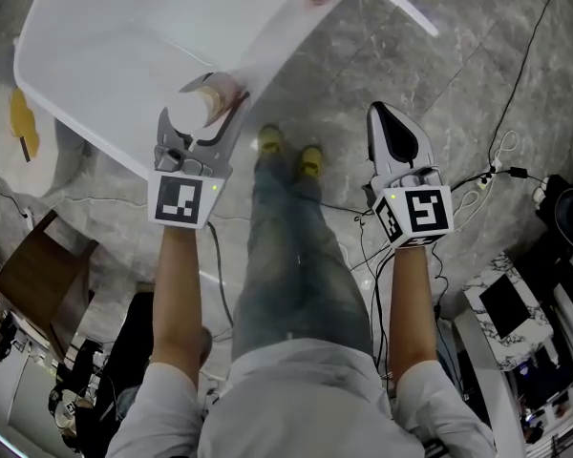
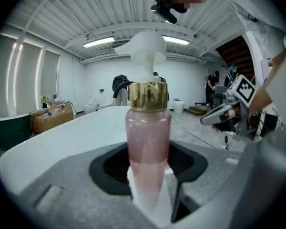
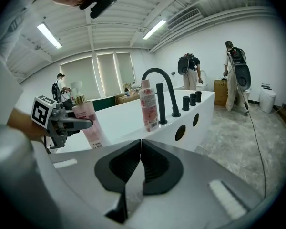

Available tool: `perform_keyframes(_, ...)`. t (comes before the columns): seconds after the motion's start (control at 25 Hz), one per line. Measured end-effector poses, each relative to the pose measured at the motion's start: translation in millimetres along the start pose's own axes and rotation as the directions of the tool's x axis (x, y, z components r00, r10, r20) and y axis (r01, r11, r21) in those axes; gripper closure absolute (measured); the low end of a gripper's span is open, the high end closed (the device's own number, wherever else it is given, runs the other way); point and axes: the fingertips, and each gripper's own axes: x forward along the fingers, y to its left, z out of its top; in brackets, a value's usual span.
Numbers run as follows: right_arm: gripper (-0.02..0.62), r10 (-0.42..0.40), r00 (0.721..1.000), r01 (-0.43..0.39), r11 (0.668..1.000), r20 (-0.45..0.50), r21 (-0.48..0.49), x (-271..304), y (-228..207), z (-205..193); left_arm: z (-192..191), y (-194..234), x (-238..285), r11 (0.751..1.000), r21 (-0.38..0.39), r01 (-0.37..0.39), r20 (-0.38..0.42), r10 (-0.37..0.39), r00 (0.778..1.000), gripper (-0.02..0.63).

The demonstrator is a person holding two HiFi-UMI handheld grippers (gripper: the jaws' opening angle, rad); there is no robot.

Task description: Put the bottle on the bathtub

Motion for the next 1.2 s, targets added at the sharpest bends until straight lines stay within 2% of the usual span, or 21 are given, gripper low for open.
perform_keyframes(0.44, 0.591, -0.003, 1.000, 0.003, 1.000, -0.005, -0.017, -10, 8, -2, 0, 0, -3, 1.000, -0.011, -0.009, 0.016, 0.009, 1.000, 0.382)
perform_keyframes(0.88, 0.592, -0.009, 1.000, 0.009, 0.999, 0.002, -0.031, -15, 11, 5, 1, 2, -12, 1.000, -0.030, -0.006, 0.016, 0.007, 1.000, 0.300)
perform_keyframes(1.2, 0.592, -0.009, 1.000, 0.010, 0.999, 0.030, -0.047, -33, 18, 35, 17, -1, -43, 0.998, -0.054, -0.042, 0.000, 0.043, 0.999, 0.307)
